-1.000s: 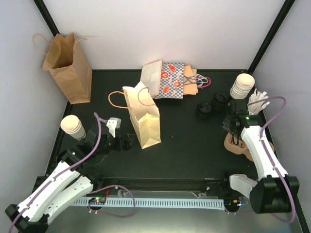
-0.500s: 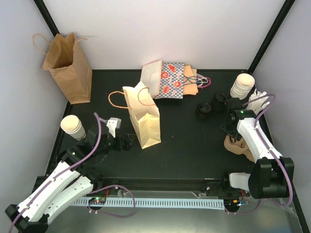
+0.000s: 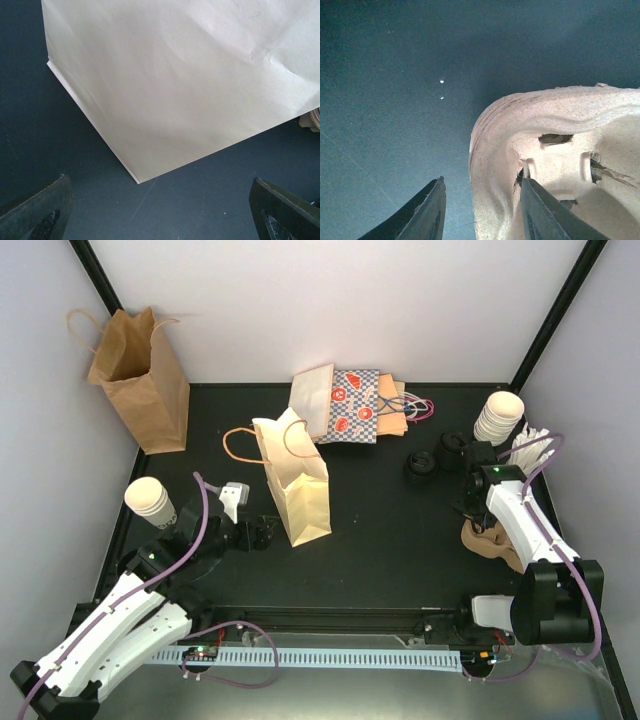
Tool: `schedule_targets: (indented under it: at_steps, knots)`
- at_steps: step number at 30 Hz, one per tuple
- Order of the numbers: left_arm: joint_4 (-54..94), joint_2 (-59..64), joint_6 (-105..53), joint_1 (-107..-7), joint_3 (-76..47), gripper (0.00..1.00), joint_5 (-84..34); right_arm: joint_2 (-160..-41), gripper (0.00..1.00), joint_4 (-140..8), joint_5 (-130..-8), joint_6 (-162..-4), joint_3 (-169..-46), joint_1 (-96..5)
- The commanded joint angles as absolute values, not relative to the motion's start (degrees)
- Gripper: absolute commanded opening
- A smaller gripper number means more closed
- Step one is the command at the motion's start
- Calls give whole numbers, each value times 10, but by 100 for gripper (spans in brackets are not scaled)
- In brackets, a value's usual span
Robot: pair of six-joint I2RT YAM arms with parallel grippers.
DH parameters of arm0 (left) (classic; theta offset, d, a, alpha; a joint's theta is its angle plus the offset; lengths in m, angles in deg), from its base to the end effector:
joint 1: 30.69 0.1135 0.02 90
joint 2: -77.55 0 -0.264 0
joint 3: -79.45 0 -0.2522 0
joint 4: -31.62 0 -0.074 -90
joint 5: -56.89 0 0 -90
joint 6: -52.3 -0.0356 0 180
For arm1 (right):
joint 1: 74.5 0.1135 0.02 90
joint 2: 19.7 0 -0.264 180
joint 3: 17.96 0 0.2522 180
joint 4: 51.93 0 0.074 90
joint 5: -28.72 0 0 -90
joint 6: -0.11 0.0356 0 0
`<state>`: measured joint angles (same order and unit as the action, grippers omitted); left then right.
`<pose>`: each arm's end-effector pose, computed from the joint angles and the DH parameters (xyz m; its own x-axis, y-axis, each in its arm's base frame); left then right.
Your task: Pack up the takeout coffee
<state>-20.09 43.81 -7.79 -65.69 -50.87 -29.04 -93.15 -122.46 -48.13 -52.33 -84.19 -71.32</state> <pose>0.1065 -0.0777 0.2654 -0.7239 -0.1003 -0.6826 0.2981 0.8468 -0.4405 0.2182 0.0040 0.2287 -0.7770 0.5514 -0.3037 0.5902 0.8059 -0.0469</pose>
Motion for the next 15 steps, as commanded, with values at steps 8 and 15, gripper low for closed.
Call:
schedule_targets:
  at_steps: [8, 15]
  knots:
    - [-196, 443, -89, -659, -495, 99, -289, -927, 30, -1240, -476, -526, -867, -715]
    - [-196, 443, -90, -658, -494, 99, -288, -938, 30, -1235, -472, -526, -863, -715]
